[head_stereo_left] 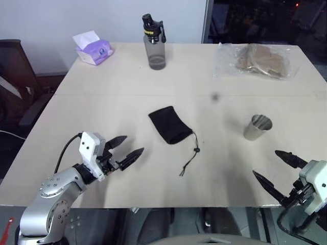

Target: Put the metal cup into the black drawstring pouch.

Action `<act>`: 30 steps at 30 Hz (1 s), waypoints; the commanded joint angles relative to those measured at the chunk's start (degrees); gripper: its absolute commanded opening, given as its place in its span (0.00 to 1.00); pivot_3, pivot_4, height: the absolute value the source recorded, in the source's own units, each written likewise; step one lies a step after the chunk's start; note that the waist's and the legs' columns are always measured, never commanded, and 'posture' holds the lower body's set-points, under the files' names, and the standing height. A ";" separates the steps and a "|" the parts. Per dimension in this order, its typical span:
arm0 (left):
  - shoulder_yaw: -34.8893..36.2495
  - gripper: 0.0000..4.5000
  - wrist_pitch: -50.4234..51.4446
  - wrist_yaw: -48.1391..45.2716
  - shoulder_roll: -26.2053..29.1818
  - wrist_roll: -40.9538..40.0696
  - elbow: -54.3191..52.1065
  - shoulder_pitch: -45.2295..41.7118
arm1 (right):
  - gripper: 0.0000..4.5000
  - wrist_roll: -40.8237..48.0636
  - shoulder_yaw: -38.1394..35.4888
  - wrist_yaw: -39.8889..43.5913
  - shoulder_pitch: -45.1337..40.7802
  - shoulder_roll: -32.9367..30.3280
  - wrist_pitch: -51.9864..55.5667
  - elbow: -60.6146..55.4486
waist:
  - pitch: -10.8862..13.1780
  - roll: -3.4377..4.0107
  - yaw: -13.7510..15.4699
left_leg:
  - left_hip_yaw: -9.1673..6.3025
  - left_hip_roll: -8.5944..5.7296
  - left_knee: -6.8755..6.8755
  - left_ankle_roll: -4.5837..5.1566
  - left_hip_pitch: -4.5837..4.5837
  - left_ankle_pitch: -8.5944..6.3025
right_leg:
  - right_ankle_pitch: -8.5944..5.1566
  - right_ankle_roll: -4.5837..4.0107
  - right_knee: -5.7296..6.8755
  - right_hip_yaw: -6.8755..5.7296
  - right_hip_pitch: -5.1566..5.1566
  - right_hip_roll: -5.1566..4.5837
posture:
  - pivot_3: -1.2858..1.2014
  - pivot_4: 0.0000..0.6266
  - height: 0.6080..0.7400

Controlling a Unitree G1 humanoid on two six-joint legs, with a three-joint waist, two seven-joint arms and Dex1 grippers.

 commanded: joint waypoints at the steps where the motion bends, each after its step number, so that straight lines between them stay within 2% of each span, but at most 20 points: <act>1: -2.22 0.98 0.11 -1.24 3.55 1.67 -3.55 -4.15 | 1.00 1.63 -0.55 1.97 0.74 0.15 -3.54 -0.78 | 0.00 0.00 0.11 | 0.01 0.00 -0.01 0.02 0.00 0.00 | 0.00 0.00 -0.02 -0.03 0.00 0.01 | 0.52 0.24 1.00; 4: -9.91 0.98 6.15 0.02 7.95 3.90 -7.23 -14.85 | 1.00 1.61 1.35 4.15 0.66 -0.86 -6.97 -3.31 | 0.02 0.02 1.40 | 0.05 0.01 0.03 0.28 -0.12 0.10 | 0.01 0.00 -0.12 -0.46 0.02 0.27 | 0.52 0.24 1.00; 9: -20.23 0.98 15.87 0.04 12.93 7.32 -8.34 -28.04 | 1.00 1.08 4.60 5.28 1.84 -2.72 -7.82 -6.94 | 0.00 0.07 1.02 | 0.21 0.02 0.12 0.39 -0.24 0.05 | 0.02 0.02 -0.20 -0.41 0.02 0.22 | 0.52 0.24 1.00; 11: -26.33 0.98 17.06 -0.50 14.56 11.82 -7.52 -32.88 | 1.00 0.83 5.50 4.65 1.90 -3.13 -7.53 -7.78 | 0.01 0.07 0.84 | 0.24 0.03 0.12 0.39 -0.22 0.05 | 0.02 0.03 -0.20 -0.40 0.02 0.27 | 0.52 0.24 1.00; 17: -37.74 0.98 19.96 -0.93 11.23 19.12 -0.64 -43.69 | 1.00 -1.27 7.19 2.72 4.26 -3.37 -8.81 -9.09 | 0.03 0.03 1.04 | 0.31 0.06 0.16 0.40 -0.21 0.06 | 0.02 0.03 -0.19 -0.42 0.05 0.32 | 0.52 0.24 1.00; 21: -44.56 0.98 16.93 -0.67 8.97 26.67 5.35 -47.79 | 1.00 -3.74 9.14 0.15 6.39 -3.28 -11.26 -9.09 | 0.02 0.03 1.09 | 0.36 0.05 0.20 0.40 -0.25 0.06 | 0.02 0.03 -0.18 -0.44 0.05 0.34 | 0.52 0.24 1.00; 24: -46.22 0.70 16.26 -0.37 5.75 29.35 8.86 -49.38 | 1.00 -4.87 10.40 -1.95 7.29 -3.37 -12.38 -9.09 | 0.03 0.02 0.97 | 0.37 0.06 0.21 0.41 -0.26 0.06 | 0.02 0.03 -0.18 -0.42 0.04 0.33 | 0.52 0.24 1.00; 26: -45.84 0.48 16.04 -0.94 4.05 29.68 10.25 -50.12 | 1.00 -5.24 10.98 -3.33 7.62 -3.46 -12.65 -9.09 | 0.03 0.02 1.05 | 0.32 0.06 0.24 0.41 -0.29 0.06 | 0.02 0.03 -0.18 -0.43 0.03 0.33 | 0.52 0.24 1.00; 30: -43.02 0.09 20.58 -2.97 1.14 26.94 13.12 -52.43 | 1.00 -4.79 11.89 -7.98 6.43 -4.50 -10.92 -9.09 | 0.03 0.02 1.09 | 0.27 0.06 0.29 0.41 -0.33 0.06 | 0.02 0.03 -0.16 -0.49 0.03 0.34 | 0.52 0.24 1.00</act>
